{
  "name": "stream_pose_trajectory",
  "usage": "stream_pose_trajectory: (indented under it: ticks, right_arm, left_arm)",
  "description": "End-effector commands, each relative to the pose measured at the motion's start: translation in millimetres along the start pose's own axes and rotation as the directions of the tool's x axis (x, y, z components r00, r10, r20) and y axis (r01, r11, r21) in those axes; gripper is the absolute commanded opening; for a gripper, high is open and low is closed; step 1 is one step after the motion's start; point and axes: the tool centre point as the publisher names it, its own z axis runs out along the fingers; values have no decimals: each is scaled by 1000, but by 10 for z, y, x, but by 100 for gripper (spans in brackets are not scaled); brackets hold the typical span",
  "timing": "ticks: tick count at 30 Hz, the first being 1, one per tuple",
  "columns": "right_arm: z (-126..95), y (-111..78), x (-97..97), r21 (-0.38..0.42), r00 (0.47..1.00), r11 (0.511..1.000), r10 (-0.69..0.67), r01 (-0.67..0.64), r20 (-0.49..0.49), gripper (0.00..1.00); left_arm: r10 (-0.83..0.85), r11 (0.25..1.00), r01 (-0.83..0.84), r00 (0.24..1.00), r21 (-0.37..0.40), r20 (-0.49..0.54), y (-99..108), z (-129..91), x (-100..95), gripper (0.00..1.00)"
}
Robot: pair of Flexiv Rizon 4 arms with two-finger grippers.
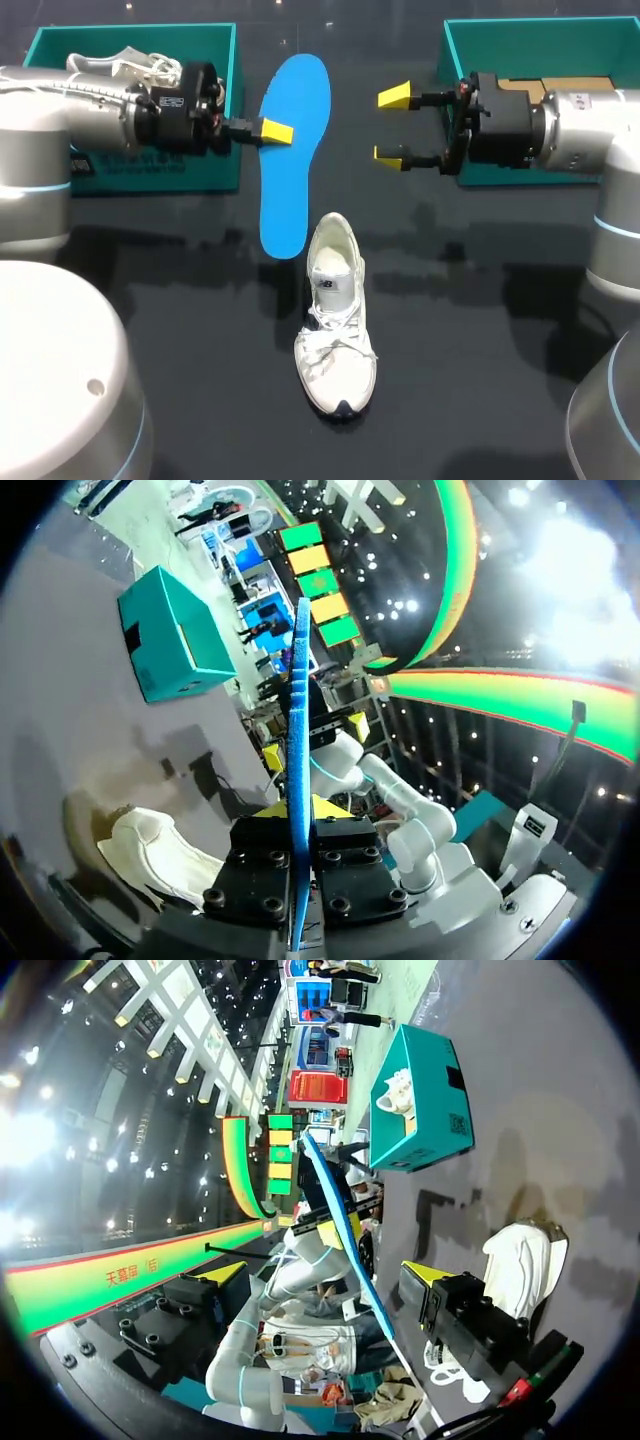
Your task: Take the shoe out of the shoebox, open the shoe tongue, remove and reinsert the insole, then place the shoe into the shoebox
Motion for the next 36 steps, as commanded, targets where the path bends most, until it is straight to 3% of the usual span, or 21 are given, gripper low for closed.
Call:
stream_pose_trajectory:
  ticks: [1,11,18,27,36]
  right_arm:
    - [-18,-17,28,-1,1000,1000,-7,7,25,100]
    - [-88,-32,130,37,984,999,-46,40,174,100]
    - [-99,-33,245,65,923,998,-18,-7,384,100]
    - [-43,-67,446,55,760,996,14,-66,650,100]
    - [47,-93,596,58,568,997,-21,-47,823,100]
  left_arm:
    - [-287,958,287,958,1,-22,-53,15,-129,0]
    - [-402,915,403,915,33,-21,-75,3,-314,0]
    - [-424,905,424,906,41,-15,-64,0,-371,0]
    - [-461,886,461,887,59,-14,-53,-15,-449,0]
    - [-459,884,461,887,78,-41,-55,17,-407,0]
